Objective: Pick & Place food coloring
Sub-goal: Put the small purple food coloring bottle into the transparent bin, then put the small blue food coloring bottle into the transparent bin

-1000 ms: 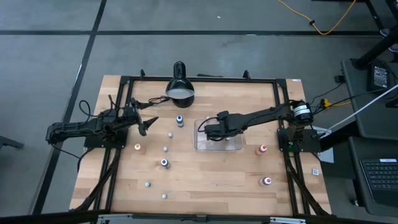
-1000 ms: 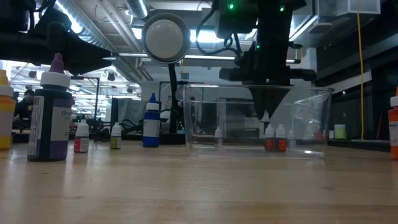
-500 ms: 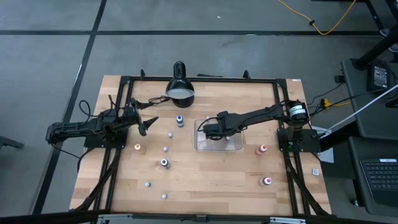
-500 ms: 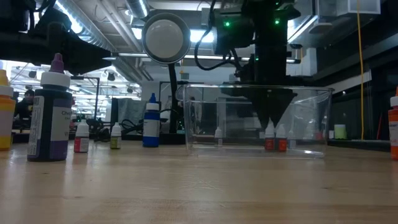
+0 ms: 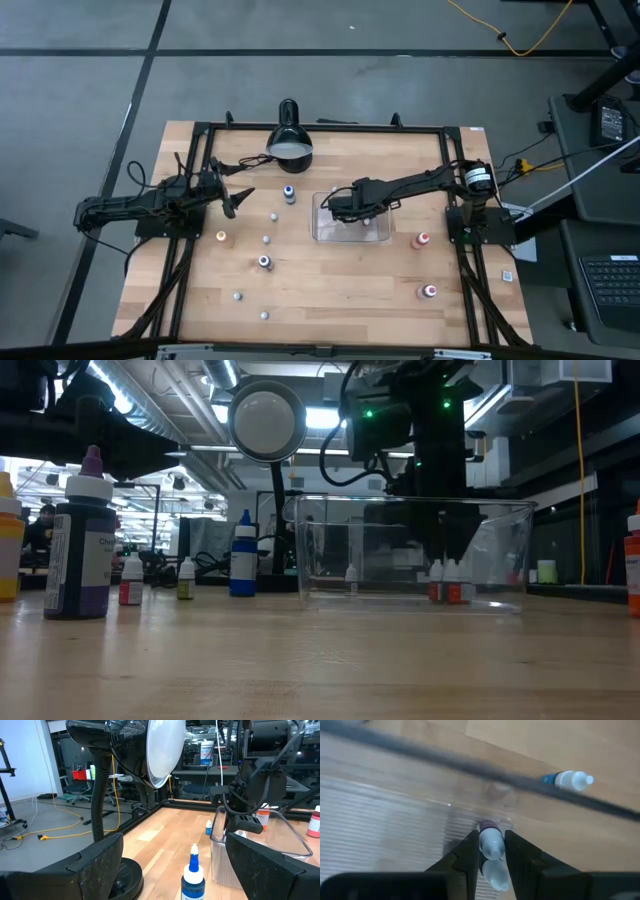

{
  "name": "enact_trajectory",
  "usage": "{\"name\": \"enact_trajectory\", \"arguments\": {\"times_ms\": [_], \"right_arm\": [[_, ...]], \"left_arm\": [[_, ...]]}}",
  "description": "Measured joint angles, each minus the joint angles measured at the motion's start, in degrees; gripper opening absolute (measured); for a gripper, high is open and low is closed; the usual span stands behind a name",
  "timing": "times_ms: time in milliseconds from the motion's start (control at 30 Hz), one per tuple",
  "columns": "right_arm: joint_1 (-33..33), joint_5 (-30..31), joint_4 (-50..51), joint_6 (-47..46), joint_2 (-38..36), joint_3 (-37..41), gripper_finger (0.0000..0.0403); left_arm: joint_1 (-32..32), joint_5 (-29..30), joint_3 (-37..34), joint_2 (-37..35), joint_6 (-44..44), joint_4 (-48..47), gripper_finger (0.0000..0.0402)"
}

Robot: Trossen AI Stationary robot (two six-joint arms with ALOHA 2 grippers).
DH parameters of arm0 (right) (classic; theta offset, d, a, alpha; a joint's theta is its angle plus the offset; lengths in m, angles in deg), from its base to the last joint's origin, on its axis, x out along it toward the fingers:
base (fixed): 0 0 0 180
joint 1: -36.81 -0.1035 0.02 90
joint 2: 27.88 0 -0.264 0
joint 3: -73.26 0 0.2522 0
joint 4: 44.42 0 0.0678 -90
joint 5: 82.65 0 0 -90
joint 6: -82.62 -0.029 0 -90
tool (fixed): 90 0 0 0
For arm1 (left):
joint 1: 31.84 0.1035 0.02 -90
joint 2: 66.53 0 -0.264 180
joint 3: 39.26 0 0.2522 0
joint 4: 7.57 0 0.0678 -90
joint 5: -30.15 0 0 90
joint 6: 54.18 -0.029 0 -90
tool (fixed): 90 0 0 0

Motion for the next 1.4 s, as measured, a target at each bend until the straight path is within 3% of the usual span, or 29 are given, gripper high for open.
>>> {"name": "enact_trajectory", "arguments": {"times_ms": [400, 767, 967, 1200, 1400], "right_arm": [[0.27, 0.96, 1.02, 0.26, -0.02, -1.16, 0.0102], [0.21, 0.10, 1.43, 1.24, -0.02, -1.26, 0.0198], [0.23, 0.95, 1.92, 1.85, -0.09, -4.48, 0.0232], [0.23, 2.18, 3.09, 9.74, -0.10, -11.52, 0.0236], [1.74, 2.89, 10.55, 10.93, -2.30, -16.06, 0.0236]], "left_arm": [[0.00, 0.00, -0.02, 0.02, 0.02, 0.00, 0.0347], [-0.01, 0.00, -0.02, 0.00, 0.02, 0.00, 0.0347], [-0.02, 0.00, -0.01, 0.01, 0.01, 0.00, 0.0347], [-0.02, 0.00, 0.00, 0.00, 0.02, 0.02, 0.0347], [0.00, 0.01, -0.01, 0.01, 0.01, 0.01, 0.0347]]}}
